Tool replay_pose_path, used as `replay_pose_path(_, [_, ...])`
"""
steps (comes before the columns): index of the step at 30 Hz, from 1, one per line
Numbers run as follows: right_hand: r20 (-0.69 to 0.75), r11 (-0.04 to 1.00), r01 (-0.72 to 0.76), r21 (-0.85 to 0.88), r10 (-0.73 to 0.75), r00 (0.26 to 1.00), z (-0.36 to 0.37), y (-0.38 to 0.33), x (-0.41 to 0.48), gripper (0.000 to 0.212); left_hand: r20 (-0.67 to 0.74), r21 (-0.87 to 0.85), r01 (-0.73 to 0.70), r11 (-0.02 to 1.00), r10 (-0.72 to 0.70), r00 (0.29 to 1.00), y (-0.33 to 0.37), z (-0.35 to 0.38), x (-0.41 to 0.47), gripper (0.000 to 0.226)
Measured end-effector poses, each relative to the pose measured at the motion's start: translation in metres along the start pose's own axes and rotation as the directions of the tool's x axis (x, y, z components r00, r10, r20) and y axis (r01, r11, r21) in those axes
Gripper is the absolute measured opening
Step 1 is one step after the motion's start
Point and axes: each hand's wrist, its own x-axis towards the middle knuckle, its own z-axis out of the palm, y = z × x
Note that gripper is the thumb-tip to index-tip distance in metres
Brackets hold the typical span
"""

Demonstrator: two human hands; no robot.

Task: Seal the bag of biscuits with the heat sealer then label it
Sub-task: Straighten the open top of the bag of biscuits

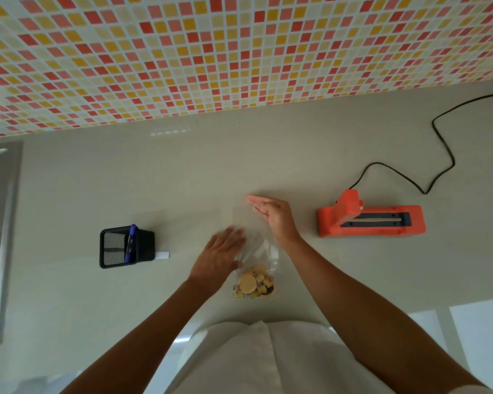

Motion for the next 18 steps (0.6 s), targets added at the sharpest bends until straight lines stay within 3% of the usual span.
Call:
replay_pose_path(5, [0.042, 1.0, 0.014, -0.014, -0.014, 0.999, -0.011, 0.013, -0.052, 0.04, 0.127, 0.079, 0.068, 0.995, -0.077, 0.989, -0.002, -0.004, 0.003, 0.084])
replay_pose_path(9, [0.133, 0.983, -0.146, -0.108, 0.16, 0.978, -0.024, 0.029, -0.082, 0.04, 0.205, 0.097, 0.09, 0.991, -0.108, 0.973, -0.003, -0.005, 0.006, 0.086])
replay_pose_path(13, [0.077, 0.969, -0.193, -0.154, 0.207, 0.975, -0.035, 0.03, -0.074, 0.041, 0.272, 0.115, 0.105, 0.988, -0.133, 0.953, -0.005, -0.008, 0.013, 0.091])
replay_pose_path(18, [0.015, 0.985, -0.118, -0.126, 0.12, 0.993, -0.042, 0.016, -0.05, 0.043, 0.305, 0.112, 0.129, 0.985, -0.157, 0.939, -0.001, -0.015, 0.014, 0.09])
